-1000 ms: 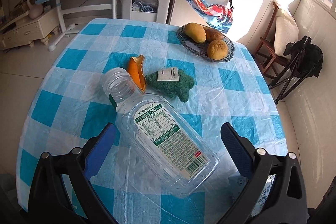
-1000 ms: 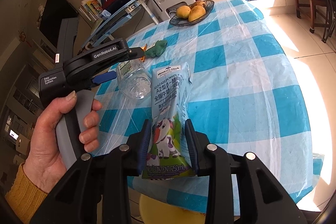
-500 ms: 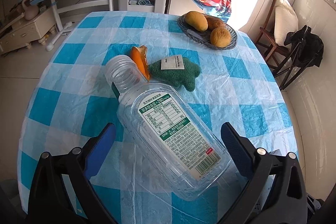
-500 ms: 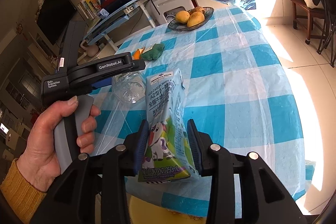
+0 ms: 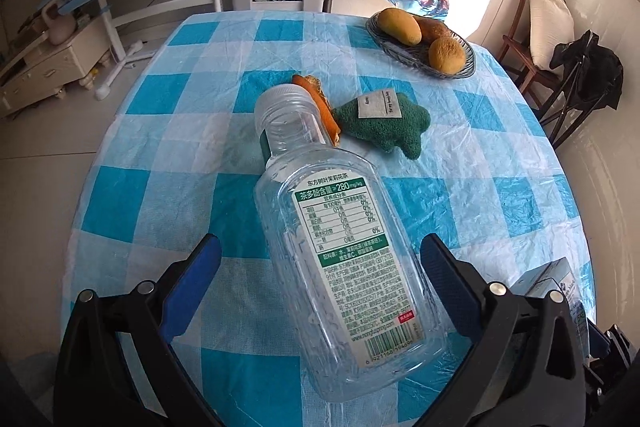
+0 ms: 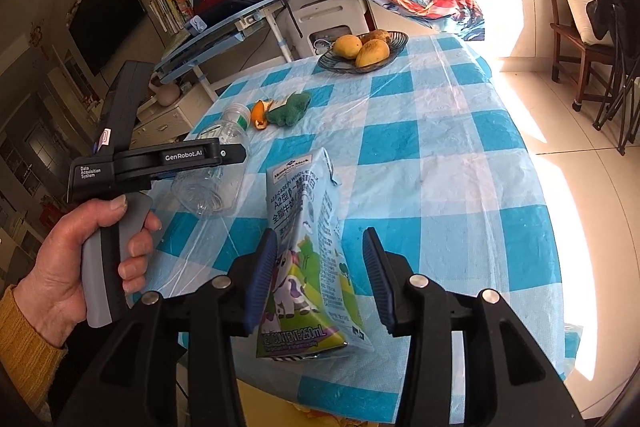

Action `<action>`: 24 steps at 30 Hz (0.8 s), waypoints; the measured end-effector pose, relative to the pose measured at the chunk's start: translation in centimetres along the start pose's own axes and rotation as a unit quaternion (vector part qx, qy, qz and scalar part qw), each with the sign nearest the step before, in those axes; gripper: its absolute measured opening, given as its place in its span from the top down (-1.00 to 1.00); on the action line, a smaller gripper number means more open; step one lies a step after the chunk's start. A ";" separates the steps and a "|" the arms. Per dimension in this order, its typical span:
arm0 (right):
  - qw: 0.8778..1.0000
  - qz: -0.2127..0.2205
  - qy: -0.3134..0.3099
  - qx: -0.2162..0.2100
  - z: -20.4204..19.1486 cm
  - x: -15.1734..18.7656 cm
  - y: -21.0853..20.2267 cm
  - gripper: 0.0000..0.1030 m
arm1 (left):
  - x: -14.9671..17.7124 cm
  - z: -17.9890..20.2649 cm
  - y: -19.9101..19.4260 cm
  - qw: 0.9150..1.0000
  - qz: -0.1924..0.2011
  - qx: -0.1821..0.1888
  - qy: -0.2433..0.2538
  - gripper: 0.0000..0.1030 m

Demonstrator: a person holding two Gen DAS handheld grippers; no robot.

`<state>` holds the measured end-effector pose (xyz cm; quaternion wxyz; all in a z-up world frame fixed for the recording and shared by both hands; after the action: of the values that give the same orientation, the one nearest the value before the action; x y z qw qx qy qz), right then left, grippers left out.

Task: Collect trash
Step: 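Lift the milk carton with the right tool while the left tool grasps the clear water bottle, then carry carton and bottle to the basin and open the right tool over it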

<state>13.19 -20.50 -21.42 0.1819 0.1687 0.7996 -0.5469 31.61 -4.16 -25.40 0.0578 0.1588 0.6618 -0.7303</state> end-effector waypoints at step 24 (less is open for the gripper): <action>0.997 -0.016 -0.057 0.050 -1.4 0.1 1.4 0.36 | 4.0 -1.1 -0.8 0.999 -0.008 0.022 0.034 -0.07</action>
<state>13.61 -18.65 -22.14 0.2096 0.1338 0.7624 -0.5974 27.76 -2.47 -25.98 0.0256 0.1798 0.6487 -0.7391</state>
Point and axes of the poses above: each gripper's, at about its wrist camera, not at the fingertips, and y roughly the way its jaws point, z to its right, x to its underside, the point moved 8 cm from there along y, roughly the way its jaws point, and after that the axes turned 14 degrees about -z, right-handed, at the moved point
